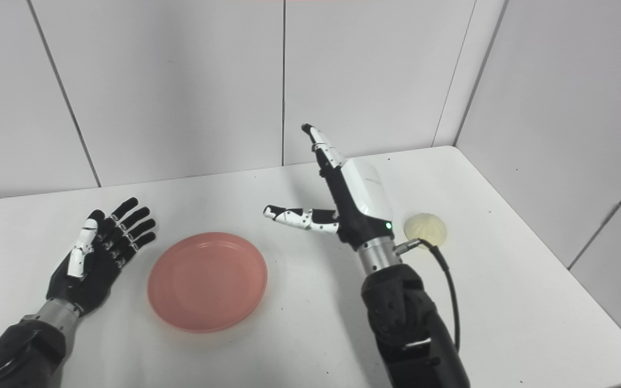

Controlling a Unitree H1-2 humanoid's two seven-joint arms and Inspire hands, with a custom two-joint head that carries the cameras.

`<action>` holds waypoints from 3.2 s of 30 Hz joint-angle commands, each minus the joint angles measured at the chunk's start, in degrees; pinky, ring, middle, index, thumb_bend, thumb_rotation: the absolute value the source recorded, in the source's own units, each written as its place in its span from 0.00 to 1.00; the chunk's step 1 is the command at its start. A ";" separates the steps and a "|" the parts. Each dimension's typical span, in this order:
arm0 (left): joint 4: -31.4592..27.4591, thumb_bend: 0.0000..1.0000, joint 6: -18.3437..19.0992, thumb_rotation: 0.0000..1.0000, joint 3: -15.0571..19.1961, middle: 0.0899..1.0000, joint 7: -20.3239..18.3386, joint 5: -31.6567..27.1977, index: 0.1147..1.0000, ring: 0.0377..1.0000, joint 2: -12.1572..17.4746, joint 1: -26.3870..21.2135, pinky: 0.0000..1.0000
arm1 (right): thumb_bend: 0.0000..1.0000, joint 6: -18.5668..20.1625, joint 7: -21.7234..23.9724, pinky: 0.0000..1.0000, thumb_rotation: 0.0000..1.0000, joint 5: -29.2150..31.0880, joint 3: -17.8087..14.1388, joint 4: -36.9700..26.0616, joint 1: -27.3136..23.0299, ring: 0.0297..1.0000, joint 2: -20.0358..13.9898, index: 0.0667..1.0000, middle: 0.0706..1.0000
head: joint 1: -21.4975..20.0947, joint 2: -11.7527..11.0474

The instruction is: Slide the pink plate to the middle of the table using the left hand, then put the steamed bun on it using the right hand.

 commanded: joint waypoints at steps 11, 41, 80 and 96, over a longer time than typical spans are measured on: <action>10.10 0.51 2.55 0.92 1.02 0.87 -0.44 0.85 0.85 0.86 1.67 3.62 0.87 | 0.85 9.58 4.21 0.71 0.47 -7.81 -3.82 -4.89 -1.18 0.86 -4.41 0.90 0.91 | -2.60 0.10; 16.93 0.53 -0.31 0.87 2.39 0.84 -2.80 0.82 0.82 0.84 3.60 1.01 0.84 | 0.91 15.00 13.39 0.54 0.44 -15.25 -16.97 3.44 -0.84 0.70 -5.27 0.83 0.79 | -6.42 0.55; 13.91 0.52 2.64 0.84 3.01 0.82 -2.03 -0.27 0.81 0.82 4.23 1.66 0.81 | 0.89 15.01 8.41 0.68 0.41 -10.54 -13.72 17.19 -2.08 0.82 -7.17 0.81 0.86 | -7.94 2.20; 13.29 0.54 2.37 0.84 2.69 0.82 -2.69 -0.24 0.81 0.82 4.52 1.94 0.81 | 0.88 15.02 6.40 0.65 0.38 -8.25 -13.86 20.54 -2.39 0.80 -7.11 0.80 0.86 | -8.07 3.02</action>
